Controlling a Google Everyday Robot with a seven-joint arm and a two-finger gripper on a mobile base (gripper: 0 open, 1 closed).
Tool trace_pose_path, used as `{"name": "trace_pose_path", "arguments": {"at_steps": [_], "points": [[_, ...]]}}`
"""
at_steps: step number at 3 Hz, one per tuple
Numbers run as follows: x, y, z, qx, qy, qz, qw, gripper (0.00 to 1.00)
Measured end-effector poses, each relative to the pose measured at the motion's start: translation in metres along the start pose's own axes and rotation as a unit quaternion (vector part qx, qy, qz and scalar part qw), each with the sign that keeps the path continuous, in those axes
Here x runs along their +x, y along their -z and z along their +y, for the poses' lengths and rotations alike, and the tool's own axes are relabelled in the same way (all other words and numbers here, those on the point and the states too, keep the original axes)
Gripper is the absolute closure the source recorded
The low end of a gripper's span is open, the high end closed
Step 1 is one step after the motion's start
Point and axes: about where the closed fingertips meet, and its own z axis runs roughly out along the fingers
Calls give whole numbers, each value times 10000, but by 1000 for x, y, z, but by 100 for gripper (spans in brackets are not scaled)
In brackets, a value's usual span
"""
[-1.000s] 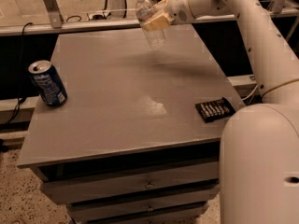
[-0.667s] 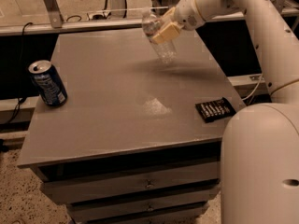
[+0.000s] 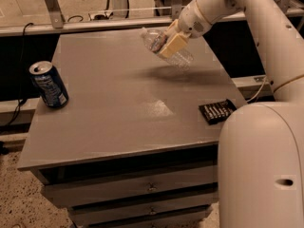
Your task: Knock water bottle over
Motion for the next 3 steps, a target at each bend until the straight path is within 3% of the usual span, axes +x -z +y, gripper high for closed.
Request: {"name": "trace_pose_path", "arguments": {"at_steps": [1,2,3], "points": [[10,-12,23,-525,71,266,9982,100],[19,-37,52,-1237,215,554,9905,83],[21,-49,65,-1534,297,650,9856,51]]}}
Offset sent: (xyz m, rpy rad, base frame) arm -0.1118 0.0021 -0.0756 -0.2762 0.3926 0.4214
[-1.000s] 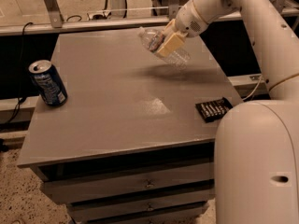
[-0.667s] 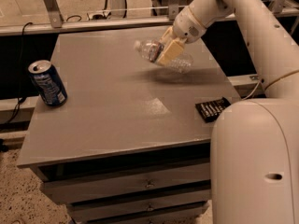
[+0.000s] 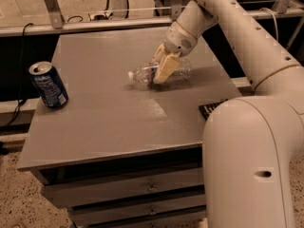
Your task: Knock water bottle over
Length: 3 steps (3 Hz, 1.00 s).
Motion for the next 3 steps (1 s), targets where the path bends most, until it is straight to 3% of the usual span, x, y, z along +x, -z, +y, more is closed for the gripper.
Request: {"name": "trace_pose_path", "arguments": {"at_steps": [2,3], "points": [[1,-7,5,-146,66,63,9999,5],[3,-11,9,-248,102,110,9996,0]]}}
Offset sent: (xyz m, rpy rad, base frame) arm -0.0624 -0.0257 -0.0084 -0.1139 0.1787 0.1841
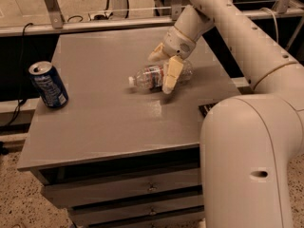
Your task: Knock water bottle over
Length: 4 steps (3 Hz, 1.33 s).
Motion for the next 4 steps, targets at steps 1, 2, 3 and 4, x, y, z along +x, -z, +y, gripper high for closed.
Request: {"name": "trace_pose_path", "arguments": {"at_steps": [1,2,3,4], "points": [[2,5,2,24,5,0,10000,0],[7,25,6,203,-57,-112,9997,0],[17,58,12,560,-149,-394,9975,0],[25,103,22,1068,-198,-696,9916,0]]}}
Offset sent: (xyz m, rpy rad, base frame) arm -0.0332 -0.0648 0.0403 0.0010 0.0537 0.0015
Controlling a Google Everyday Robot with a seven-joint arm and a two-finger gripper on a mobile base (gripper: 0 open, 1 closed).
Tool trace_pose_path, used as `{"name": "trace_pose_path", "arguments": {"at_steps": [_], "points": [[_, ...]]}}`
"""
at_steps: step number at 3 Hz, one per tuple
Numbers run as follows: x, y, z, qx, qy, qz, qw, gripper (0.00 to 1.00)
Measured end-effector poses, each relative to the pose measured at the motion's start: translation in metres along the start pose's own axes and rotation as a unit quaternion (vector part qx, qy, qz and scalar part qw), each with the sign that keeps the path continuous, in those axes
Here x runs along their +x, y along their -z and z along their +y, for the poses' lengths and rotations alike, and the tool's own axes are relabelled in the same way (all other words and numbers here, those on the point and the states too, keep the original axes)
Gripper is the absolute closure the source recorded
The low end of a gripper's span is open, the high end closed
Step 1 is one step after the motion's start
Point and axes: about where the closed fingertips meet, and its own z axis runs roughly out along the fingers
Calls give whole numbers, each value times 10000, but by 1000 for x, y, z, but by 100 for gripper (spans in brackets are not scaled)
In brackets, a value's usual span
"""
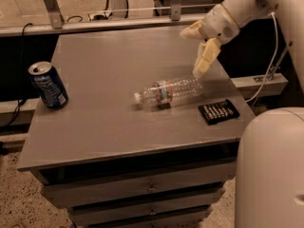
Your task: Knock water bottle over
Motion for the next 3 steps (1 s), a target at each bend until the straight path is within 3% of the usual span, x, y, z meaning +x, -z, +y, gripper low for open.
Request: {"name": "trace_pose_path", "arguments": {"at_steps": [1,2,3], "points": [[-1,47,3,521,26,-259,9983,0],[5,85,6,1027,40,-601,9929,0],[9,88,6,1070,11,-612,9924,0]]}}
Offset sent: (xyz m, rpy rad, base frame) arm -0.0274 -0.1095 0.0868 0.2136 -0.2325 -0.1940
